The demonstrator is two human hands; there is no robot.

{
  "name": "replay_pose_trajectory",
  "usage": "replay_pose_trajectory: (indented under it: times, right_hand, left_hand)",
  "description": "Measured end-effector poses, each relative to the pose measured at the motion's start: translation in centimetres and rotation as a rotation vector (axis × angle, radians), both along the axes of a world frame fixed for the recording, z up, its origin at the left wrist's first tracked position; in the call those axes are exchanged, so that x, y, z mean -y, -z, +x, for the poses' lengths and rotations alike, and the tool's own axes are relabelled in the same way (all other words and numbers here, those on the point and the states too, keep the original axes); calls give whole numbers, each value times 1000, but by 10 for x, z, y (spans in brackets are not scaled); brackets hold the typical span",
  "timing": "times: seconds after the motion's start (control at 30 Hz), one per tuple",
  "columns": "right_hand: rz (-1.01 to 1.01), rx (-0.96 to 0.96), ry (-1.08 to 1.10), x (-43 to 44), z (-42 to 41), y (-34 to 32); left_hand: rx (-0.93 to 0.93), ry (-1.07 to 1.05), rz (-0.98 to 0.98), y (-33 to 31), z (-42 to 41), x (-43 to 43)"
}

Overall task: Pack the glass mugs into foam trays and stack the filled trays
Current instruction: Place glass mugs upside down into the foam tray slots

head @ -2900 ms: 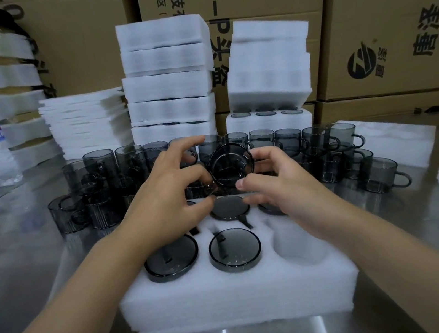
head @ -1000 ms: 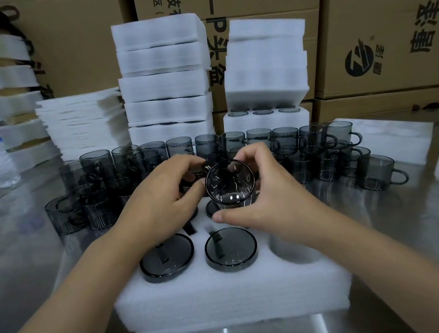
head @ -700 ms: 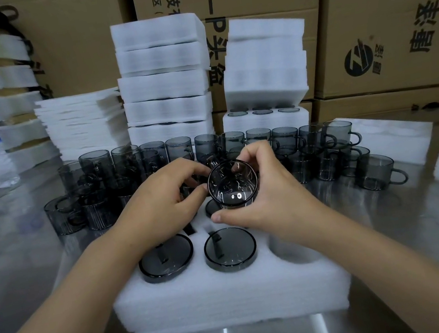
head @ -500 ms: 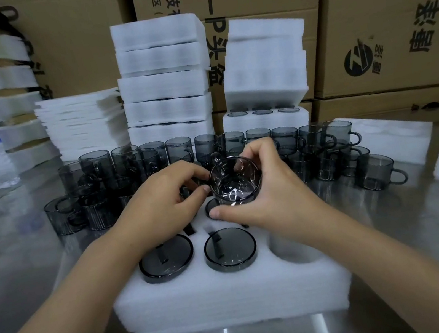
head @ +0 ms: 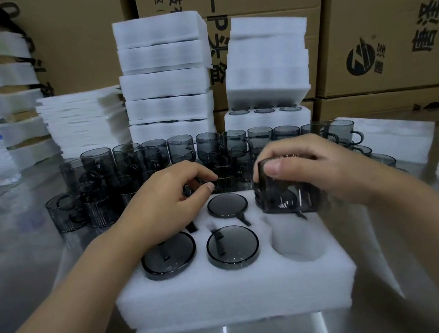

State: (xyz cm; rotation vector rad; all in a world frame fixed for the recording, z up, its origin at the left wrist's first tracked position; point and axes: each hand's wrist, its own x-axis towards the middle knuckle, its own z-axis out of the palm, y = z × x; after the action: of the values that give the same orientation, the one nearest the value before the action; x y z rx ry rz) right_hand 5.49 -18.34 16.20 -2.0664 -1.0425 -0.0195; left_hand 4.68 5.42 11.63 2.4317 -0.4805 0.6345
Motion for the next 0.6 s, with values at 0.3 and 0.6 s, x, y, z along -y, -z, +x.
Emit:
replay_pose_trajectory:
  times: [0.3,0.6]
  right_hand:
    - [-270,-298,-177,17,6,-2]
    - [-450,-261,-165,16,5,-1]
  left_hand:
    - [-9,6,-9,-2,-3,2]
    - [-14,-1,4,-2,-2,2]
